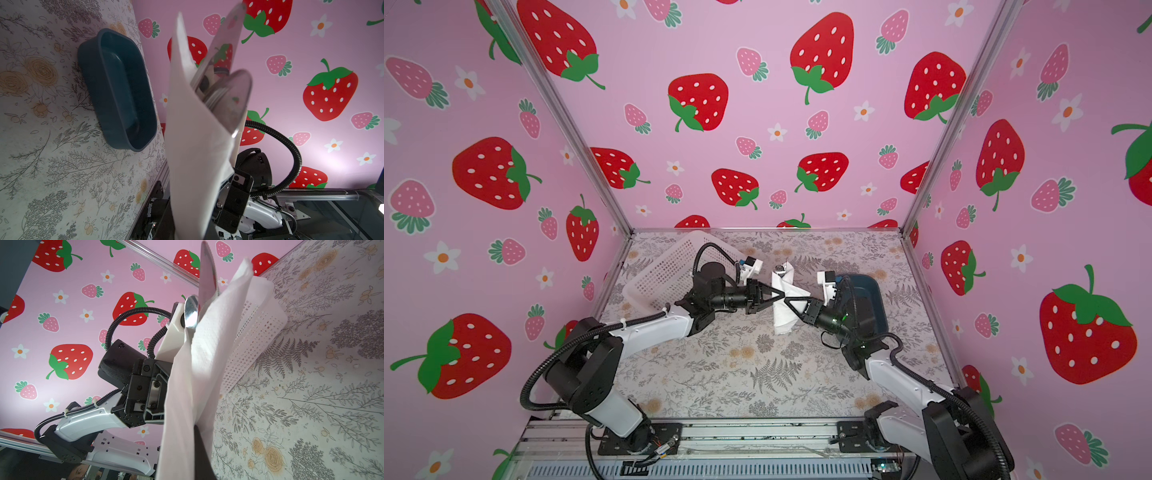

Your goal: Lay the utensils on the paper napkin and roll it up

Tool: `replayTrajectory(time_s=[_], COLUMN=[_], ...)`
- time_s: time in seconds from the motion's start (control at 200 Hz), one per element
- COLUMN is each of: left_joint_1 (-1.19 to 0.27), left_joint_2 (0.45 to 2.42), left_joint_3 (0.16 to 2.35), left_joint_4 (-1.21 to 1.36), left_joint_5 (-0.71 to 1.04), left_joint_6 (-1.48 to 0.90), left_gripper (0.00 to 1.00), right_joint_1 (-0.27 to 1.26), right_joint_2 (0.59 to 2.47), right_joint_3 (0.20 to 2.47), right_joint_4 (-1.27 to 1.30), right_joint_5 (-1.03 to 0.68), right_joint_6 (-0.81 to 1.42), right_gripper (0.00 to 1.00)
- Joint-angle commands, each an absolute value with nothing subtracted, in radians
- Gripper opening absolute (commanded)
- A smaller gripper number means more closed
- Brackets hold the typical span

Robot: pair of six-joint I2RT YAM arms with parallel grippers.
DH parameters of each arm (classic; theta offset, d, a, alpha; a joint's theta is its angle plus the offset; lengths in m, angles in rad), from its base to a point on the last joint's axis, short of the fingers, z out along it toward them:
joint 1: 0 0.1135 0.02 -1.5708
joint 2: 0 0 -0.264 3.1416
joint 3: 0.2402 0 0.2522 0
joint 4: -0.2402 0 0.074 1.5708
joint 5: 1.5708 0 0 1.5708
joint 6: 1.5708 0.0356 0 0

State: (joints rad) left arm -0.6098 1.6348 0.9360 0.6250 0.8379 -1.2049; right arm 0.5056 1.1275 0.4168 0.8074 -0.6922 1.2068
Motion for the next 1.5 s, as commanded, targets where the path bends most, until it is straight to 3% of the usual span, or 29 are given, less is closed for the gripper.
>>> replayTrajectory(time_s=[0.0, 0.835, 1.041, 1.156, 1.311, 1.496], left_joint_1=[-0.613, -0.626, -0.627, -0.627, -0.627, -0.629], left_joint_2=[1.592, 1.584, 1.583, 1.582, 1.583, 1.593], left_joint_3=[0.957, 0.952, 0.948, 0.946, 0.944, 0.942], left_joint_4=[0.674, 0.739, 0.755, 0.758, 0.759, 0.769], left_joint_5=[0.827, 0.801, 0.796, 0.796, 0.795, 0.795], left_joint_6=[-1.198, -1.21, -1.217, -1.218, -1.22, -1.227], left_gripper=[0.17, 0.1, 0.09, 0.09, 0.09, 0.09], right_joint_1=[0.502, 0.502, 0.503, 0.503, 0.503, 0.508], right_joint_2=[1.097, 1.124, 1.114, 1.113, 1.113, 1.118], right_joint_3=[0.444, 0.465, 0.466, 0.469, 0.474, 0.481], right_joint_4=[0.867, 0.892, 0.851, 0.815, 0.782, 0.804], right_joint_5=[-0.702, -0.698, -0.68, -0.666, -0.664, -0.68], right_joint_6=[1.221, 1.246, 1.23, 1.217, 1.202, 1.212], right_gripper=[0.07, 0.15, 0.25, 0.35, 0.39, 0.32])
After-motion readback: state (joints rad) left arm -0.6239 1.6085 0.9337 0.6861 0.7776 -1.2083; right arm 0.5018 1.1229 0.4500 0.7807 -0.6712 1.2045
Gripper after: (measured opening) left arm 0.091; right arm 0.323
